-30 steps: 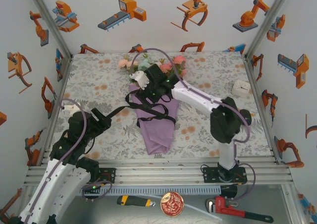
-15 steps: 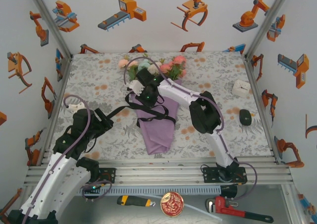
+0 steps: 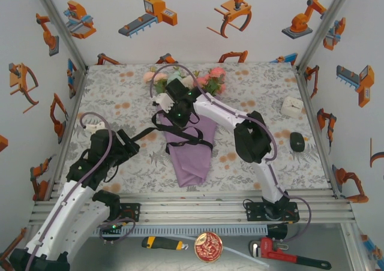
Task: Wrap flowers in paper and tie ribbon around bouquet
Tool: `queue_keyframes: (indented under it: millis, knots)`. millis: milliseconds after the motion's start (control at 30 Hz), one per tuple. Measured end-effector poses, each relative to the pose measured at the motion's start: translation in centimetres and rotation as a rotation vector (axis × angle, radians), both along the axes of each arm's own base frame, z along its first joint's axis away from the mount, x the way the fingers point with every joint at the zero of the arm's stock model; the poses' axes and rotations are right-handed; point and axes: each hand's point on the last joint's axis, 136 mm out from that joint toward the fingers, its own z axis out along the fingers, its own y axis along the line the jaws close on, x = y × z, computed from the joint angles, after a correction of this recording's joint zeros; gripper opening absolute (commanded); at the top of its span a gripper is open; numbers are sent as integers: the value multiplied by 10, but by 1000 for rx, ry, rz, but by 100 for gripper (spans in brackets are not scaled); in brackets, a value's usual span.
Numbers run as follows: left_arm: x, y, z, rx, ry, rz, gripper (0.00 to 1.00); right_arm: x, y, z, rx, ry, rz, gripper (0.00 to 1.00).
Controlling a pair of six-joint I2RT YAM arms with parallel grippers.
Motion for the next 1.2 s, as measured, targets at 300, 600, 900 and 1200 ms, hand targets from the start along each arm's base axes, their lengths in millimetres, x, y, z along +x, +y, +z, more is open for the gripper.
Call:
queue_keyframes:
  millis: [300,600,900,1200]
  knots:
    - [24,-60,20,-114,-76,-267,56,67,-30,131,400,-28,-504,0]
    - [22,-196,67,-20,-263,-822,47,138,-135,103,544,122,-1174,0]
    - [103,-212,16,315,-193,-744,52,90,-161,19,364,214,-1331,0]
    - [229,-112,-20,423,18,-415,54,52,-188,47,429,186,-1339,0]
